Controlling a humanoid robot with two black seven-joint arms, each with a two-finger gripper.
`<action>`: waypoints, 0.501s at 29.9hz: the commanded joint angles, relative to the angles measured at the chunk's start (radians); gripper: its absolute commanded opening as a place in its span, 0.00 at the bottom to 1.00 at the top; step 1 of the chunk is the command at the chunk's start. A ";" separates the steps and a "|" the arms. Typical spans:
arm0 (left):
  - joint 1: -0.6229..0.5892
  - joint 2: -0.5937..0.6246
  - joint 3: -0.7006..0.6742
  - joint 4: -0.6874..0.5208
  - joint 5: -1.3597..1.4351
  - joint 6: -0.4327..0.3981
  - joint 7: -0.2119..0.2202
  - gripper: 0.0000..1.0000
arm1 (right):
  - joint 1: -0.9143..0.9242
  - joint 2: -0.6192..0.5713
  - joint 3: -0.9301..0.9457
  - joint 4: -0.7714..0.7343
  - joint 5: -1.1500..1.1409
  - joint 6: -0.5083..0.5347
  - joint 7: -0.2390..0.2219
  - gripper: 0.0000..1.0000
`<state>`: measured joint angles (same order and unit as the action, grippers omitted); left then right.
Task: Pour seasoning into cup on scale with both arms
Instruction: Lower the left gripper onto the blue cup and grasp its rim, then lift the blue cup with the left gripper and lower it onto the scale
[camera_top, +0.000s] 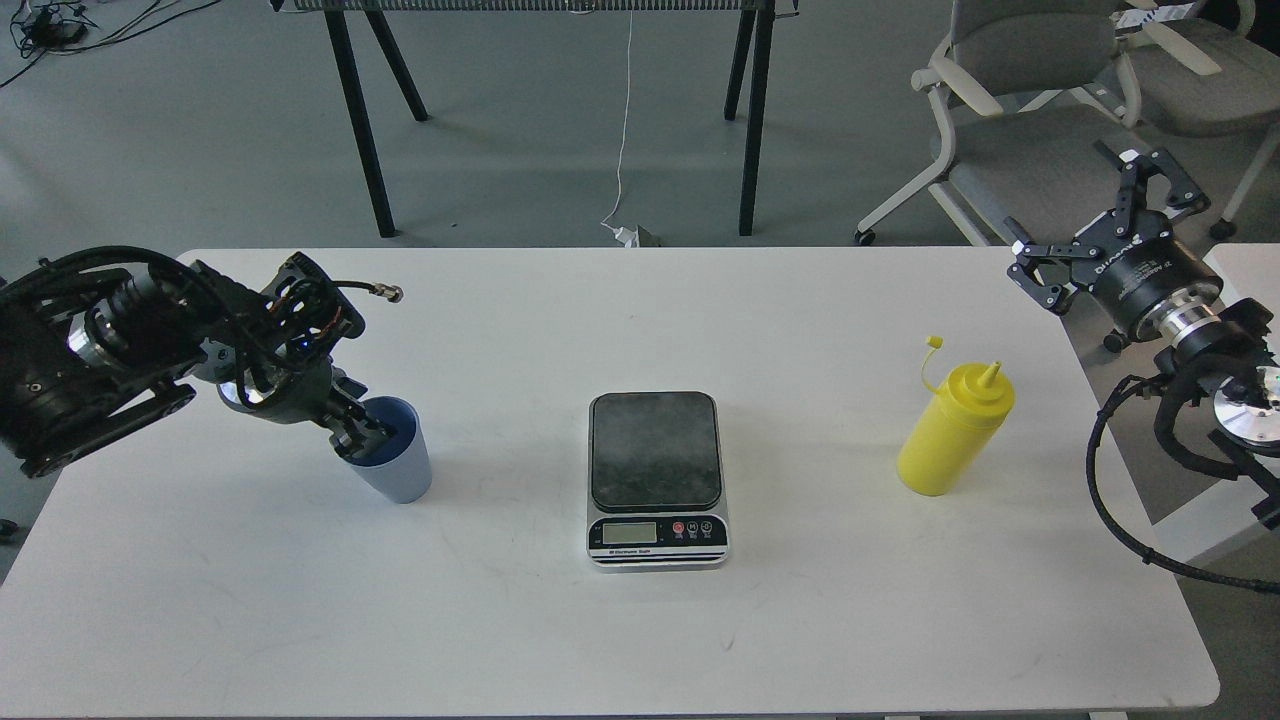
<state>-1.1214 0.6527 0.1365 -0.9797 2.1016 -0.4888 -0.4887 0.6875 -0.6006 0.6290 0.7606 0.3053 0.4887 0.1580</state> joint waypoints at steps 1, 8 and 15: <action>0.003 0.002 0.002 0.001 0.002 0.000 0.000 0.25 | 0.000 -0.001 0.000 0.000 0.000 0.000 0.000 0.99; 0.014 0.004 0.002 0.001 0.002 0.000 0.000 0.06 | -0.009 -0.002 0.001 0.000 0.000 0.000 0.000 0.99; 0.012 0.007 -0.001 0.001 -0.008 0.000 0.000 0.00 | -0.025 -0.011 0.003 0.003 0.000 0.000 0.002 0.99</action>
<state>-1.1086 0.6601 0.1360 -0.9787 2.0971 -0.4879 -0.4893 0.6674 -0.6097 0.6307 0.7626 0.3053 0.4887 0.1581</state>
